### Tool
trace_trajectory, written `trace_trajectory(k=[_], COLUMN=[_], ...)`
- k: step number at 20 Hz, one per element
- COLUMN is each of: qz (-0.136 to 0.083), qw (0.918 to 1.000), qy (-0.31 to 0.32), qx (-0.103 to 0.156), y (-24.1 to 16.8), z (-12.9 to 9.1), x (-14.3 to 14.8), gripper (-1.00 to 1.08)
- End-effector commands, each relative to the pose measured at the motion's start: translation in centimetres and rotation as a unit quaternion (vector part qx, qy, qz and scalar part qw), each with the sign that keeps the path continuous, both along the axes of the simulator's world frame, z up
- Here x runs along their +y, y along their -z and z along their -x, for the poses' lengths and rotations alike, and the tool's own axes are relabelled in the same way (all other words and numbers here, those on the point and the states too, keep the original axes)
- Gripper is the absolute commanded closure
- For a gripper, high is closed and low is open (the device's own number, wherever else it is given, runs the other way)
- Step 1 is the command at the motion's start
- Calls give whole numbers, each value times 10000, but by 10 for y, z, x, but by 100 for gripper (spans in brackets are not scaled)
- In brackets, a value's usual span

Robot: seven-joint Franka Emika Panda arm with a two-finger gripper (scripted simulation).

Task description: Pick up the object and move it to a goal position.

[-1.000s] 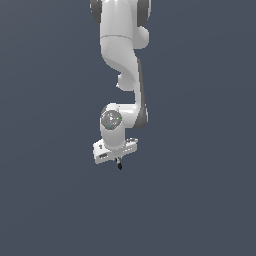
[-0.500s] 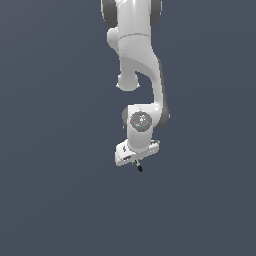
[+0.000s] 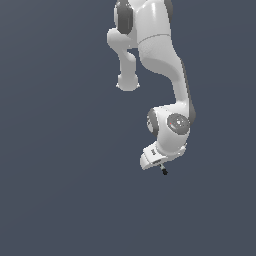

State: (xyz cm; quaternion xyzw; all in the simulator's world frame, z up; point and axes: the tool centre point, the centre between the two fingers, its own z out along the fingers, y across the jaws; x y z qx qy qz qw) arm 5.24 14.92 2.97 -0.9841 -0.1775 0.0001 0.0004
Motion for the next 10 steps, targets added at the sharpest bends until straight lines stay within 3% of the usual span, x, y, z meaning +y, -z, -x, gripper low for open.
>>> trace_trajectory(k=[1, 10], qz=[4, 4], qw=[10000, 10000], qy=[13, 13], qx=[-1, -1], y=[-2, -4], z=[-4, -9], x=[16, 37], gripper=[108, 108])
